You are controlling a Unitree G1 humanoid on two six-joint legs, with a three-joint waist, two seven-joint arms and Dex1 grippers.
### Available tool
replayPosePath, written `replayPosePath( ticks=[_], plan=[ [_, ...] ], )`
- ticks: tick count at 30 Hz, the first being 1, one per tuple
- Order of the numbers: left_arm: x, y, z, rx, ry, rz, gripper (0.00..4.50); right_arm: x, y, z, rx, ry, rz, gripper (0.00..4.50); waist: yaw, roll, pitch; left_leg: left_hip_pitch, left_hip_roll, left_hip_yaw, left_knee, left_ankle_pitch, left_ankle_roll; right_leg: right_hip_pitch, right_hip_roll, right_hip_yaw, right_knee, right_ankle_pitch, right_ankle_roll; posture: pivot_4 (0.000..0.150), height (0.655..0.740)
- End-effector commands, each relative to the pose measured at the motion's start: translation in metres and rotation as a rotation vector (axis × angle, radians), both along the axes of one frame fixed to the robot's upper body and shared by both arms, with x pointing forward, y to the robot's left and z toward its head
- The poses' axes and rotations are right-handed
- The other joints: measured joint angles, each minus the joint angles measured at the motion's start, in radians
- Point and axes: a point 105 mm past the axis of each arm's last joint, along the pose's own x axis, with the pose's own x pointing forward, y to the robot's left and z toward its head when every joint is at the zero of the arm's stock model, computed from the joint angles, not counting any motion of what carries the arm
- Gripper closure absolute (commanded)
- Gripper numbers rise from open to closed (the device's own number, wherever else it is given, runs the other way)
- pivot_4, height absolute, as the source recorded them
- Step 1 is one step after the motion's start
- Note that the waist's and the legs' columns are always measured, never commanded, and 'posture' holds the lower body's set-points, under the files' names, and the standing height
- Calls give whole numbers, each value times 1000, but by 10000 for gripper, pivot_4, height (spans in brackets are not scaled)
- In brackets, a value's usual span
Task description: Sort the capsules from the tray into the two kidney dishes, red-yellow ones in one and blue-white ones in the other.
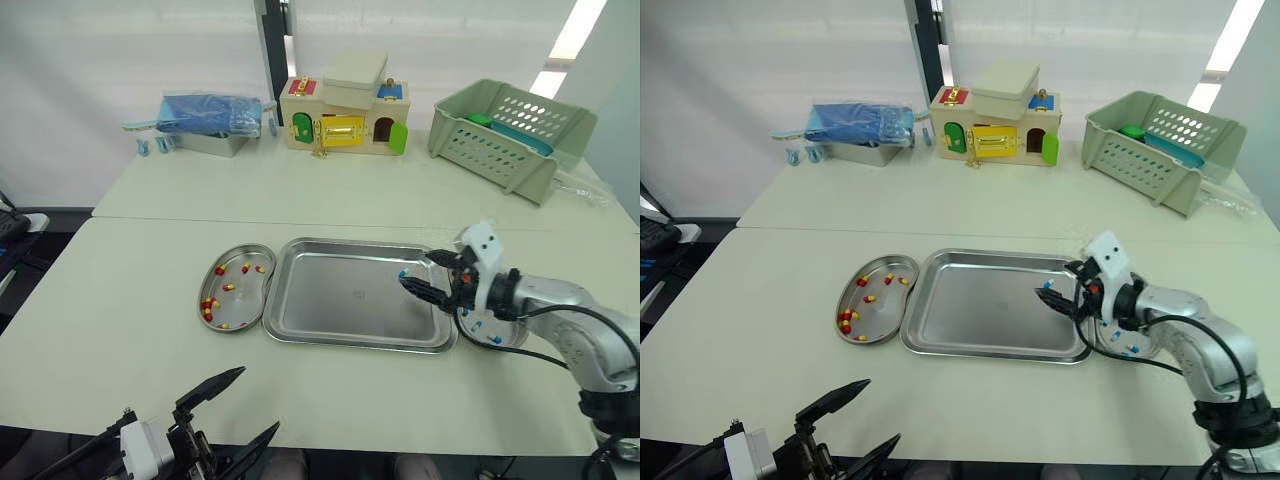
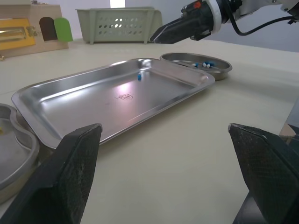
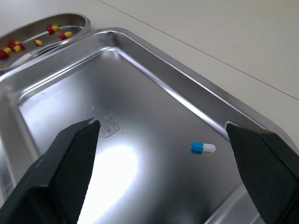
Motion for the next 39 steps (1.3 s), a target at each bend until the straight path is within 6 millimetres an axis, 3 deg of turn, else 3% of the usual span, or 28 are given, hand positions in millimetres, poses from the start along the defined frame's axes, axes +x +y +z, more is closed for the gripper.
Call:
replayPosePath(
  ticks=[1,5,17,23,39],
  plan=[
    [-3,-2,2,-4,-8,-8,197,11,4,-1,-56,-21,-75,0,-3,0,0,0,0,0,0,0,0,-1,0,0,1,0,0,1500,7400],
    [-3,-2,2,-3,-10,-6,197,20,0,-8,-89,20,-159,0,-4,1,0,0,0,0,0,0,0,-2,0,1,2,0,0,1500,7400],
    [-3,-2,1,-7,-16,-4,197,32,22,-13,-133,33,-156,0,-7,1,0,0,0,1,0,0,0,-3,1,1,2,0,0,1500,7400],
    [-6,-3,0,-7,-12,2,197,40,24,-21,-145,67,-199,0,-10,1,0,0,0,1,-1,0,0,-3,1,1,2,0,0,1500,7400],
    [-4,-5,1,-14,-11,15,197,42,30,-34,-183,95,-201,0,-14,1,0,0,0,1,-1,0,0,-4,1,2,3,0,0,1500,7400]
  ],
)
